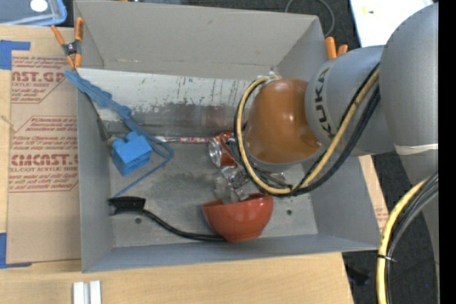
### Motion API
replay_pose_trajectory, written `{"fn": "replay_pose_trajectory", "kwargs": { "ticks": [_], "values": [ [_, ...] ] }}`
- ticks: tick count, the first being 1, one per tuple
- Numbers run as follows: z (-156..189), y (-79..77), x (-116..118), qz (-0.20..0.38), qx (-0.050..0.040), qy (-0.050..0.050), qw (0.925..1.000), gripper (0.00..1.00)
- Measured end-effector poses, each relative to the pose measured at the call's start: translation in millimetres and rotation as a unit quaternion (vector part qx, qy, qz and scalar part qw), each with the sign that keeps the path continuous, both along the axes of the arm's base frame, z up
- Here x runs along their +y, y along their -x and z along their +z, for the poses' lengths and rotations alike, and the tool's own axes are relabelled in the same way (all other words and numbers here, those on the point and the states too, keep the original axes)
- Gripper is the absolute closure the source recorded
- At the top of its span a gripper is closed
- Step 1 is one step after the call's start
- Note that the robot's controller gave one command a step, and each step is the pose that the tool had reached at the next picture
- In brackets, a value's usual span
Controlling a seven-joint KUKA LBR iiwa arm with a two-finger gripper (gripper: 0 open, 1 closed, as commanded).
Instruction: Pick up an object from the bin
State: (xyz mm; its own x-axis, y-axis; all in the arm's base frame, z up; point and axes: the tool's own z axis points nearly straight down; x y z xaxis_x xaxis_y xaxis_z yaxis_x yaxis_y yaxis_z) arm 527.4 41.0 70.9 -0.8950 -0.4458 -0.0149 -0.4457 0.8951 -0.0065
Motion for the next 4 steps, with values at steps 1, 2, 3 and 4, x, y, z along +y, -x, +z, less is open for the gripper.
{"fn": "replay_pose_trajectory", "kwargs": {
  "ticks": [1,2,3,4],
  "values": [
    [0,0.0,0,0.0,0.0001,0.0,1.0,1.0],
    [5,-28.7,43,0.101,-0.0016,0.001,0.9949,0.0],
    [5,-28.4,43,0.102,-0.0014,0.001,0.9948,0.0],
    [-1,1.1,20,0.088,-0.0014,0.0,0.9961,0.0]
  ]
}}
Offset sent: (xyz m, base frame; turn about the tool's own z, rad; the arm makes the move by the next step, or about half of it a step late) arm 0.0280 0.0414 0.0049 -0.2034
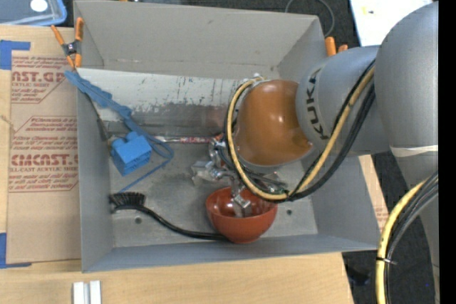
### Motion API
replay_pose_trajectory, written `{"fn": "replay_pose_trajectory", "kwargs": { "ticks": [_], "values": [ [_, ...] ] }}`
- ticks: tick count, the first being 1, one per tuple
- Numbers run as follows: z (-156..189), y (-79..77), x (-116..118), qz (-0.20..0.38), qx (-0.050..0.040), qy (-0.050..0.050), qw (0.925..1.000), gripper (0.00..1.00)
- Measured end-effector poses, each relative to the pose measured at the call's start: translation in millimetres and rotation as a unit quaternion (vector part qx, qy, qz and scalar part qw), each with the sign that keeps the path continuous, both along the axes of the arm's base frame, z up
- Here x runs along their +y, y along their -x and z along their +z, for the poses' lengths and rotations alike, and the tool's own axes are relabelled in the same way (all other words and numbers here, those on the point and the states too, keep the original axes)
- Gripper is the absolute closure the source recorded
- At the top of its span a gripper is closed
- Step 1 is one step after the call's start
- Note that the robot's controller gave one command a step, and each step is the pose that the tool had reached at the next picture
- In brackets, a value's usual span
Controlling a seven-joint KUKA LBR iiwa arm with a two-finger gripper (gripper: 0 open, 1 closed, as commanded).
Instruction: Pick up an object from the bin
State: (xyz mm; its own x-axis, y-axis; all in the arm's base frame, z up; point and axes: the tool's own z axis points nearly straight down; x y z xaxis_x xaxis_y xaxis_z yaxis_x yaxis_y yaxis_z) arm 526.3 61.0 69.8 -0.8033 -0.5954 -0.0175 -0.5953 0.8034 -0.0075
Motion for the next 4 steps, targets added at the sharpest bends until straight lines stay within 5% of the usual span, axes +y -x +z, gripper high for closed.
{"fn": "replay_pose_trajectory", "kwargs": {
  "ticks": [1,2,3,4],
  "values": [
    [3,-1.3,-3,0.037,-0.0007,0.0,0.9993,0.0],
    [3,-2.4,2,0.183,-0.0019,0.003,0.983,0.0],
    [18,-0.2,-27,0.148,-0.0023,0.001,0.9889,0.0],
    [33,-5.8,-44,0.208,-0.0002,0.003,0.9781,0.0]
  ]
}}
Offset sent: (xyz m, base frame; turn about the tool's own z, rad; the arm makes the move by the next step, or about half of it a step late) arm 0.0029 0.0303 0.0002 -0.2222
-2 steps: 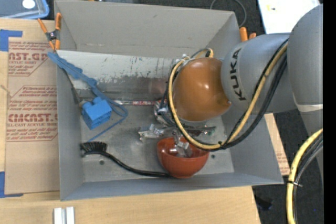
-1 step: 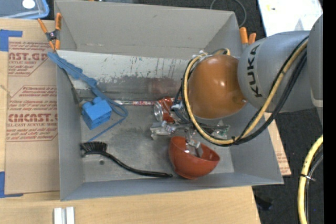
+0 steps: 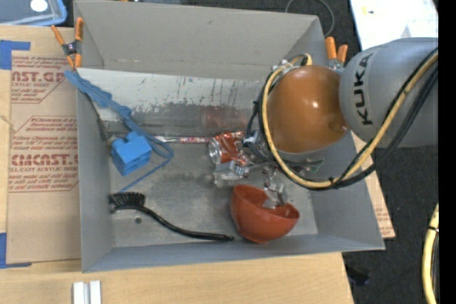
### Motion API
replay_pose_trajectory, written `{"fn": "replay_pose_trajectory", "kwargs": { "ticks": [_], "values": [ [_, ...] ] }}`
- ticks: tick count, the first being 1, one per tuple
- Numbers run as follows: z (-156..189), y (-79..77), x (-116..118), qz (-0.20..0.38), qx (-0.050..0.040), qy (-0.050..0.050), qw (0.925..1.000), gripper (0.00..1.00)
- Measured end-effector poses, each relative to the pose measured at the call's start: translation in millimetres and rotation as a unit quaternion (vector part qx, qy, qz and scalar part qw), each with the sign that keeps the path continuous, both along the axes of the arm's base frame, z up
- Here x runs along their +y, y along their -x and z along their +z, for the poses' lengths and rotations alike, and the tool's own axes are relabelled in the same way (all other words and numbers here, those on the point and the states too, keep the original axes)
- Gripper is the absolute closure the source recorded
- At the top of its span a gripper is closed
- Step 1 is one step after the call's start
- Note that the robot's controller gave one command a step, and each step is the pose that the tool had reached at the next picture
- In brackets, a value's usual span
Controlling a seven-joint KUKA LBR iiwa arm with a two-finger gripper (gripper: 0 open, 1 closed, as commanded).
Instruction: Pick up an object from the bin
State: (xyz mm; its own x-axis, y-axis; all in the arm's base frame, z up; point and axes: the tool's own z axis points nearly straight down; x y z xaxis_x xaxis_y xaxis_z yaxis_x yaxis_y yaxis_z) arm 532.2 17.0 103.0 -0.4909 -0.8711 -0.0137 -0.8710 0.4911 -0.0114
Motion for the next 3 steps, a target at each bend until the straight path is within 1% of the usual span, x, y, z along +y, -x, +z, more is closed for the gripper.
{"fn": "replay_pose_trajectory", "kwargs": {
  "ticks": [1,2,3],
  "values": [
    [-31,-31.5,18,0.104,-0.0005,0.0,0.9945,1.0],
    [-31,-31.5,18,0.104,-0.0005,0.0,0.9945,1.0],
    [37,-25.3,23,0.111,0.0024,0.0,0.9939,1.0]
  ]
}}
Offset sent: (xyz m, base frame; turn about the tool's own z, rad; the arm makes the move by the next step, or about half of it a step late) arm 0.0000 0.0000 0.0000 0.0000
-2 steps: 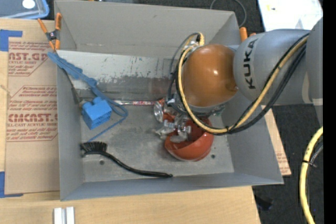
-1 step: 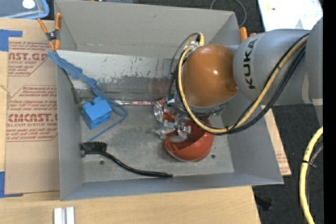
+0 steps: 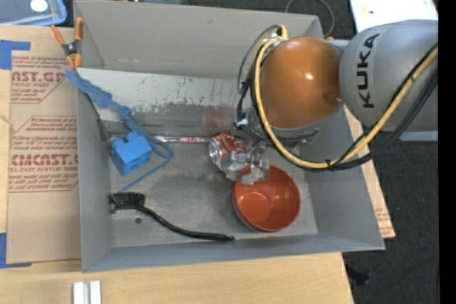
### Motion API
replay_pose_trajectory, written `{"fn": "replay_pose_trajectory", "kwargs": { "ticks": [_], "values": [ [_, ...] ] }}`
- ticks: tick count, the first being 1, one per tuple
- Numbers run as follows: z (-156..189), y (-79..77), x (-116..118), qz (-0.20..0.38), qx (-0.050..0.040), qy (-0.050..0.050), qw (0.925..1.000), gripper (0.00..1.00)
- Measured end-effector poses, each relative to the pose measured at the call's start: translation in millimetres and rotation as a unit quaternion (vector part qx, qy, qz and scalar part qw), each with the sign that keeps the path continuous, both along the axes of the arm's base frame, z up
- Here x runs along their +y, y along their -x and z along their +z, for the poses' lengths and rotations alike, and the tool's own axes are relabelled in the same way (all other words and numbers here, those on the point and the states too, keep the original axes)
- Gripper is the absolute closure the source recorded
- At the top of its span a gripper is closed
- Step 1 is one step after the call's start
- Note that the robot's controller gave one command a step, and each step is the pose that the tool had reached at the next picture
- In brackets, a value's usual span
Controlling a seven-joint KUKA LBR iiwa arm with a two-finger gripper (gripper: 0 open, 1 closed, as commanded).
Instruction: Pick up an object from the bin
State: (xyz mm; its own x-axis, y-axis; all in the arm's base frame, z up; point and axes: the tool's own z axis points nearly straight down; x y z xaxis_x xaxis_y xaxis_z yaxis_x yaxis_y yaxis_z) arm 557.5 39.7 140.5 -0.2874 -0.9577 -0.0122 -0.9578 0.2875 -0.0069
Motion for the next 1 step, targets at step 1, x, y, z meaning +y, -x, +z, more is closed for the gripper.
{"fn": "replay_pose_trajectory", "kwargs": {
  "ticks": [1],
  "values": [
    [83.7,2.1,-4.8,0.016,0.0015,-0.001,0.9999,1.0]
  ]
}}
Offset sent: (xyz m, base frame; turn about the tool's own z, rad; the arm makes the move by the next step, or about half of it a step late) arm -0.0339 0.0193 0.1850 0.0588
